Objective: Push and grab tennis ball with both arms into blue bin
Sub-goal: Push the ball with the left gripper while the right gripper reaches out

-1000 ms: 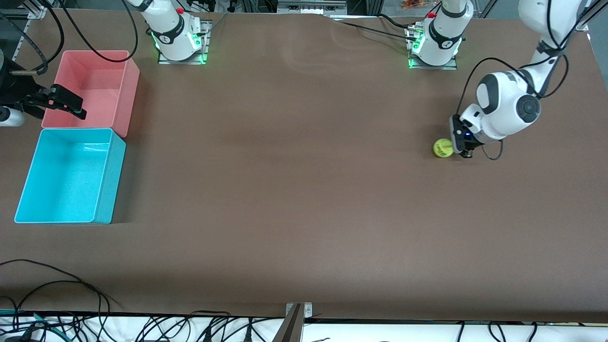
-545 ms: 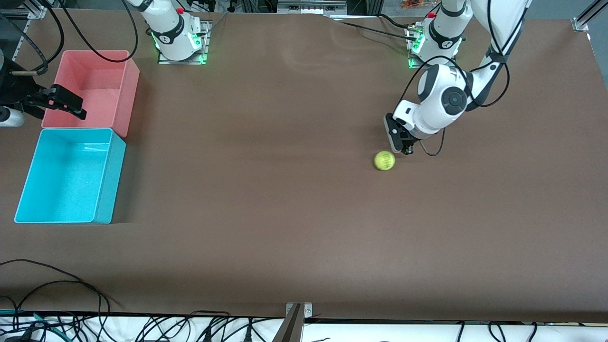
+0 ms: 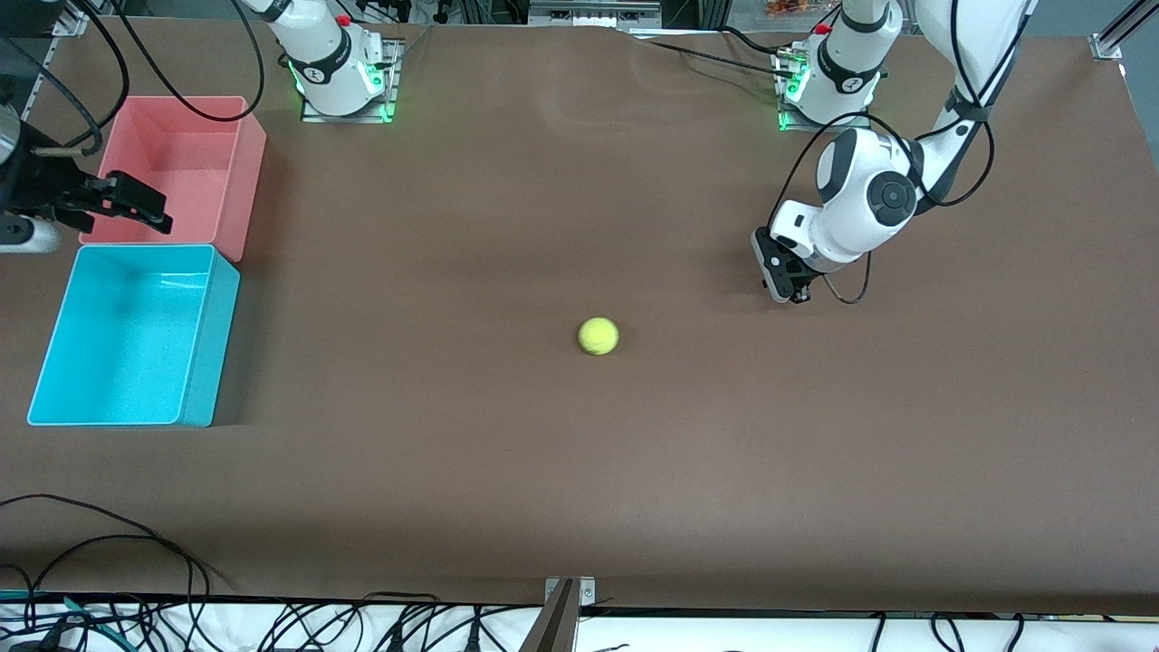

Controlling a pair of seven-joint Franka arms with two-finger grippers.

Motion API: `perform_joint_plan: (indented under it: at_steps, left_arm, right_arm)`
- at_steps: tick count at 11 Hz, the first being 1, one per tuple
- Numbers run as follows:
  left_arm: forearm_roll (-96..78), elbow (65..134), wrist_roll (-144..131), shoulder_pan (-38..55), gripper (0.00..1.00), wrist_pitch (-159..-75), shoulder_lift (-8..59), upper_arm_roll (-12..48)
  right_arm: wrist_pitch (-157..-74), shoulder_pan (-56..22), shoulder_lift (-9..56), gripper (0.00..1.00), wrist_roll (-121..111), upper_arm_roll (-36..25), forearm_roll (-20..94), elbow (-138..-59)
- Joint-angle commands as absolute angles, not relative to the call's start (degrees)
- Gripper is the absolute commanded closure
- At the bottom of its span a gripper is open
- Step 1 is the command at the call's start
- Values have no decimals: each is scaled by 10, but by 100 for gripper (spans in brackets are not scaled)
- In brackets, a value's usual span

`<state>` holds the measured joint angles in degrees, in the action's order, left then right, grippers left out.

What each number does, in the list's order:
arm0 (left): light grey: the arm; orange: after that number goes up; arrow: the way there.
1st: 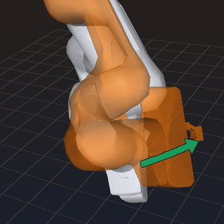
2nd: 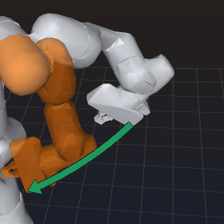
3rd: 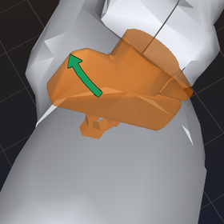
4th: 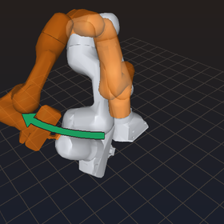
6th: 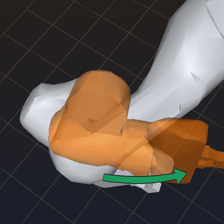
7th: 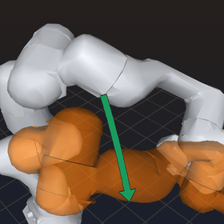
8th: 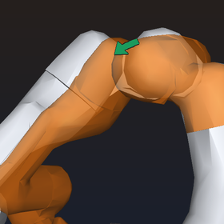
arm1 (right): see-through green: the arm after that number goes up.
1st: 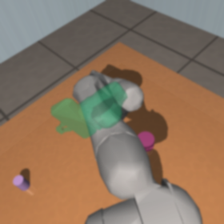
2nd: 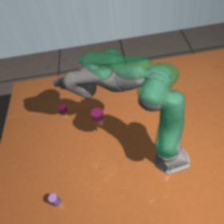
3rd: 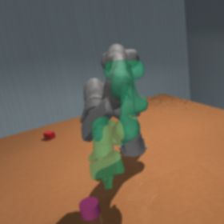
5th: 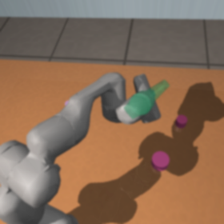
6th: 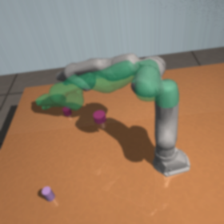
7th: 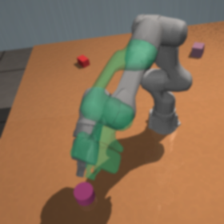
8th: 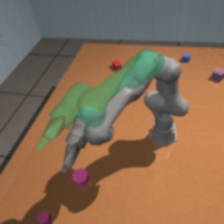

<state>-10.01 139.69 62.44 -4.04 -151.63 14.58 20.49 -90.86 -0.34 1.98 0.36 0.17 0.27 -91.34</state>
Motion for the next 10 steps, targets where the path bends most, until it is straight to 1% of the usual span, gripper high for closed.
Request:
perform_joint_plan:
  at_steps: [1, 2, 3, 4, 5, 7, 9, 10]
  left_arm:
    - [-87, 1398, 682, -79, 89, -1467, 101, 199]
    - [-87, 1397, 699, -80, 73, -1456, 87, 182]
    - [-87, 1397, 719, -80, 30, -1456, 77, 170]
    - [-88, 1396, 743, -81, 0, -1456, 72, 161]
    - [-88, 1395, 749, -81, 0, -1456, 70, 157]
    - [-89, 1396, 744, -81, 0, -1456, 63, 156]
    - [-89, 1397, 744, -83, 0, -1456, 60, 156]
    - [-89, 1396, 744, -86, 0, -1456, 48, 156]
  right_arm:
    - [-929, -4, 88, 0, -2, 3, 4, -910]
    - [-952, -4, 100, 0, -11, 3, 4, -911]
    - [-975, -4, 116, 0, -21, 4, 8, -912]
    - [-990, -5, 139, 0, -34, 4, 9, -911]
    - [-1004, -10, 166, 0, -46, 4, 10, -910]
    - [-1046, -11, 200, 0, -54, 4, 12, -912]
    - [-1125, -13, 237, 0, -95, 5, 14, -913]
    - [-1162, -12, 254, 0, -121, 9, 18, -913]
